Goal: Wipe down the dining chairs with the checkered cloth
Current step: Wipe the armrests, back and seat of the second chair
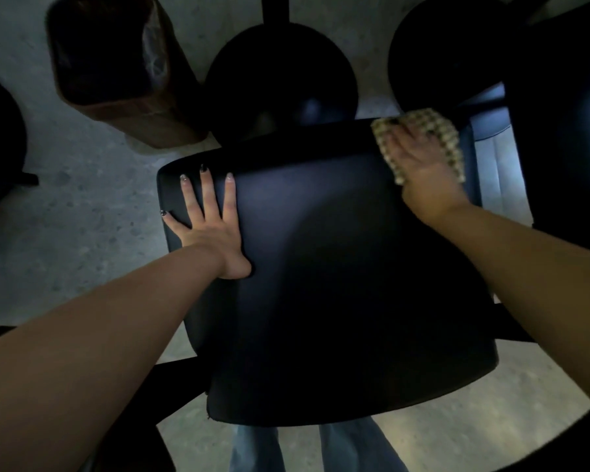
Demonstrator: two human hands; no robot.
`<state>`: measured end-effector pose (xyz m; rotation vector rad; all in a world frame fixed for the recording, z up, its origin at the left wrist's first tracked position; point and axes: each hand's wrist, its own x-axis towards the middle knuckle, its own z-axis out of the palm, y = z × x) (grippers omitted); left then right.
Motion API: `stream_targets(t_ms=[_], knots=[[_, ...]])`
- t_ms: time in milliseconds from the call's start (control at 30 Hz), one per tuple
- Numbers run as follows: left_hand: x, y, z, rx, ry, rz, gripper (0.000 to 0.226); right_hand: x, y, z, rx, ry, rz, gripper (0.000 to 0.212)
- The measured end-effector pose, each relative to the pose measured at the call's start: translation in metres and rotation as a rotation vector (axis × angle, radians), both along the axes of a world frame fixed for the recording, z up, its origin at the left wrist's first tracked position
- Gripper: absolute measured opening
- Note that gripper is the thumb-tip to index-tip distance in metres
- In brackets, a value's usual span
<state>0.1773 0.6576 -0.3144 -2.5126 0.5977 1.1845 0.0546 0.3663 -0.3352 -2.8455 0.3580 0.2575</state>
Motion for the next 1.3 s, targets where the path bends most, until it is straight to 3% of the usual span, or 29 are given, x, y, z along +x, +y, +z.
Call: stream_targets(t_ms=[200,400,600,800,967,1067,1133,1300], knots=[[0.0,0.0,-0.003,0.001,-0.007,-0.001,0.155,-0.032,-0.026,0.0,0.026,-0.071,-0.394,0.07],[0.001,0.0,-0.004,-0.025,0.012,0.016,0.155,-0.037,-0.017,-0.005,0.109,-0.22,-0.534,0.052],[0.001,0.001,-0.005,-0.014,0.032,0.029,0.155,-0.035,0.076,-0.006,0.121,-0.231,-0.68,0.063],[0.002,0.001,-0.007,0.007,0.024,0.032,0.158,0.022,0.197,-0.005,0.264,-0.226,-0.444,0.064],[0.002,0.0,-0.011,-0.002,-0.011,0.044,0.145,0.029,0.213,-0.001,0.348,-0.169,-0.183,0.063],[0.002,-0.001,-0.009,0.011,-0.01,0.035,0.157,0.031,0.201,-0.003,0.28,-0.181,-0.194,0.055],[0.002,-0.001,-0.008,0.003,-0.004,0.039,0.159,0.034,0.194,-0.008,0.23,-0.171,-0.218,0.063],[0.001,-0.001,-0.008,0.005,-0.011,0.011,0.156,0.038,0.192,-0.023,-0.034,-0.058,-0.077,0.063]])
